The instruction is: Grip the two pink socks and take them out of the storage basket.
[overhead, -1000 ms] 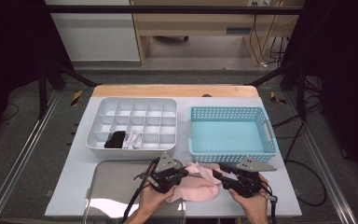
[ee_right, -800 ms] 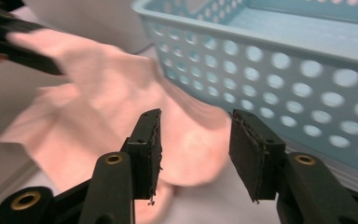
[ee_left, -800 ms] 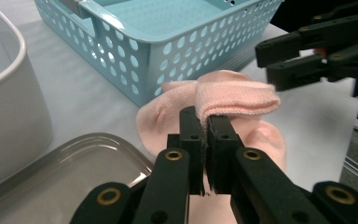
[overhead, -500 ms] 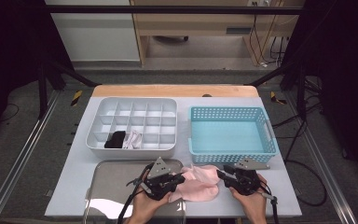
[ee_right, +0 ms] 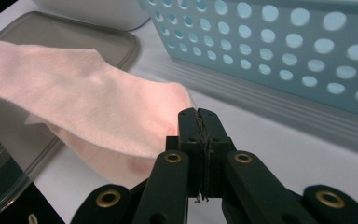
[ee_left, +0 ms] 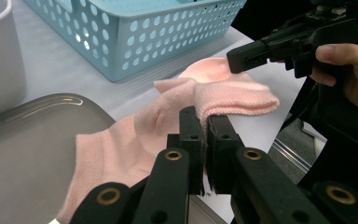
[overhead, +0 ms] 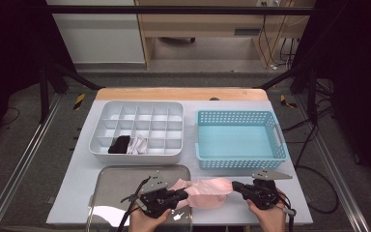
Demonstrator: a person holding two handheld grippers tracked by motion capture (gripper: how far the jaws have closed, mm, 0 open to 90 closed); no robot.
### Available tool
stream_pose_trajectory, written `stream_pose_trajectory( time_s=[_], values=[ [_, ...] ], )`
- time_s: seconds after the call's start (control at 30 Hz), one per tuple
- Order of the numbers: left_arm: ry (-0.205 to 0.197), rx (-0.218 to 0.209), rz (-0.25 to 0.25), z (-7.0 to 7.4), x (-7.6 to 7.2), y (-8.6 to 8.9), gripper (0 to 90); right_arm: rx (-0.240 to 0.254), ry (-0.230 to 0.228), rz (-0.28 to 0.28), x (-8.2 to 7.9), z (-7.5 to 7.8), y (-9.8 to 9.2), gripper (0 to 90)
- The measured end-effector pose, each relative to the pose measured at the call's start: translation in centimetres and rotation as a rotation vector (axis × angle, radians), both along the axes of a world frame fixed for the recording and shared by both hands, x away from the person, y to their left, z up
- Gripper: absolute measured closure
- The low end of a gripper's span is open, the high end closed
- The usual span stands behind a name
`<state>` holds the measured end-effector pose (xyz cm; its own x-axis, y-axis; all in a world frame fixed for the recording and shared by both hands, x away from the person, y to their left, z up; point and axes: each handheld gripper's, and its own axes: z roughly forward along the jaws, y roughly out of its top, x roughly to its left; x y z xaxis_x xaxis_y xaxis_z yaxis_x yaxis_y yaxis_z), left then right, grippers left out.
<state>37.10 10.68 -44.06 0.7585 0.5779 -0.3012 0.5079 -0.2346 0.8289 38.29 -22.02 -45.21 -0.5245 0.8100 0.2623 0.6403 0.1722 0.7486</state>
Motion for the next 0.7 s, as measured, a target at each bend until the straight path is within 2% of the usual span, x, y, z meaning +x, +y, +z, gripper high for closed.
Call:
stream_pose_trajectory(
  time_s=[0.07, 0.1, 0.17, 0.23, 0.27, 0.43, 0.6, 0.7],
  values=[
    [0.017, 0.005, 0.017, -0.6, 0.5, -0.1, 85.7, -0.025, -0.004, -0.013, 0.9, -0.7, 0.4, 83.9],
    [0.026, 0.007, 0.022, -0.9, 0.8, -0.2, 85.7, -0.025, -0.004, -0.013, 0.9, -0.7, 0.4, 83.9],
    [0.044, 0.008, 0.034, -1.4, 1.3, -0.2, 85.7, -0.017, -0.032, -0.010, 1.4, -1.0, 0.5, 79.9],
    [0.060, 0.004, 0.045, -1.7, 1.7, -0.1, 85.8, -0.013, -0.073, 0.001, 1.2, -0.7, 0.6, 76.4],
    [0.064, 0.000, 0.053, -1.8, 1.9, -0.1, 85.7, -0.001, -0.118, 0.020, 0.7, -0.3, 0.7, 74.7],
    [0.078, 0.006, 0.077, -2.3, 2.7, 0.0, 85.8, 0.003, -0.162, 0.071, 0.0, 0.0, 1.8, 66.6],
    [0.074, 0.006, 0.089, -2.4, 3.0, 0.0, 85.8, -0.005, -0.173, 0.149, -0.6, -0.4, 4.0, 57.7],
    [0.073, 0.004, 0.090, -2.4, 3.1, 0.0, 85.8, 0.007, -0.172, 0.189, -0.7, -0.5, 5.2, 52.9]
  ],
)
